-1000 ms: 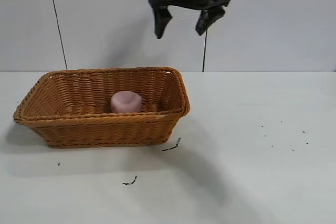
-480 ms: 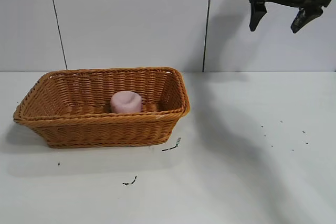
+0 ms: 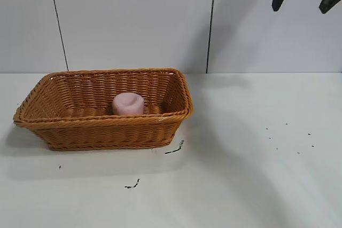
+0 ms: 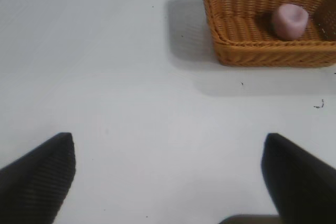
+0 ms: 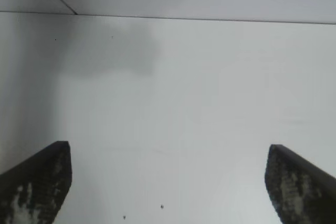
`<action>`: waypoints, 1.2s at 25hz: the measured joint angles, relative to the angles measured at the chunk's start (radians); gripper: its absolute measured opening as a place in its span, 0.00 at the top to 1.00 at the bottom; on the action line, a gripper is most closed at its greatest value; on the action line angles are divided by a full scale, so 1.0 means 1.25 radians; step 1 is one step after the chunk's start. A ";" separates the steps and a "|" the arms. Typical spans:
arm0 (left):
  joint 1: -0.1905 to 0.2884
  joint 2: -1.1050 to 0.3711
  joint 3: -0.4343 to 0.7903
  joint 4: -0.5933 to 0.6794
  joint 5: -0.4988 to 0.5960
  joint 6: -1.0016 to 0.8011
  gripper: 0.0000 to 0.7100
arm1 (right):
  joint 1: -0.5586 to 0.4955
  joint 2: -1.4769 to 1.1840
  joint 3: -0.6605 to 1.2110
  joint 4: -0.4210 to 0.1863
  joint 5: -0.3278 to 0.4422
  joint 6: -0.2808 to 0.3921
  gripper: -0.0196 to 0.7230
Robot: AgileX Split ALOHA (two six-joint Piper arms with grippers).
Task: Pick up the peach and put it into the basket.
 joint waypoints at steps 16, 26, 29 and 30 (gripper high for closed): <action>0.000 0.000 0.000 0.000 0.000 0.000 0.02 | 0.000 -0.918 0.797 0.003 -0.058 0.000 0.04; 0.000 0.000 0.000 0.000 0.000 0.000 0.02 | 0.000 -1.271 0.924 0.011 -0.124 0.000 0.04; 0.000 0.000 0.000 0.000 0.000 0.000 0.02 | 0.000 -1.305 0.929 0.014 -0.130 0.000 0.04; 0.000 0.000 0.000 0.000 0.000 0.000 0.02 | 0.000 -1.307 0.929 0.014 -0.133 0.000 0.04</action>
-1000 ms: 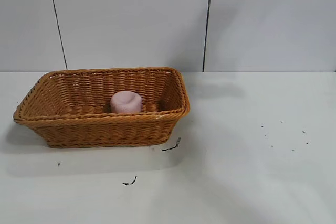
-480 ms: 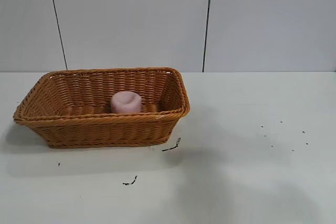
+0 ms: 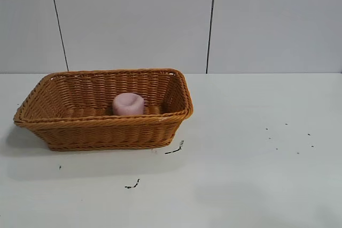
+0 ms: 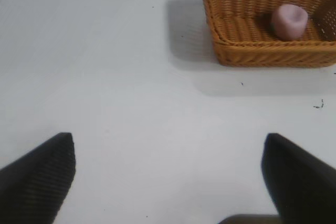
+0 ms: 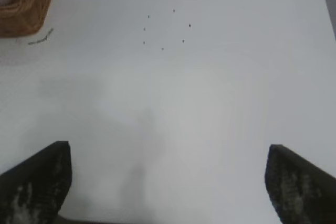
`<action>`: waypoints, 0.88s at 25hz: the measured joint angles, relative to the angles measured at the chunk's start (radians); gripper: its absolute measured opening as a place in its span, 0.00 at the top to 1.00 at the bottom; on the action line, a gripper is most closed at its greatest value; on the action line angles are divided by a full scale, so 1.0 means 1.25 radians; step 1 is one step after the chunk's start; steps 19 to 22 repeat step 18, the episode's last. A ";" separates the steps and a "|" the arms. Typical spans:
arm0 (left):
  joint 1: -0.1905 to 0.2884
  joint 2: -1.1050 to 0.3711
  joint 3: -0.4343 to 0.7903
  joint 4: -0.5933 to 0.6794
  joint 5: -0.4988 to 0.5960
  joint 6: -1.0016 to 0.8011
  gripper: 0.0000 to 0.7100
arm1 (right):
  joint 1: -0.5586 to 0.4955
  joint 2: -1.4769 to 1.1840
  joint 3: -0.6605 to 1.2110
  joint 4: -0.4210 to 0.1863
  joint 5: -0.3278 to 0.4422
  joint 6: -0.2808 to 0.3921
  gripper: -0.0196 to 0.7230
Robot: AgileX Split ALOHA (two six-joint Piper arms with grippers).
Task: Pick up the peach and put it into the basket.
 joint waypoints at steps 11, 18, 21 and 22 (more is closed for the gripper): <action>0.000 0.000 0.000 0.000 0.000 0.000 0.02 | 0.000 0.000 0.000 0.001 -0.010 0.001 0.04; 0.000 0.000 0.000 0.000 0.000 0.000 0.02 | 0.000 0.000 0.000 0.001 -0.010 0.001 0.04; 0.000 0.000 0.000 0.000 0.000 0.000 0.02 | 0.000 0.000 0.000 0.001 -0.010 0.001 0.04; 0.000 0.000 0.000 0.000 0.000 0.000 0.02 | 0.000 0.000 0.000 0.001 -0.010 0.001 0.04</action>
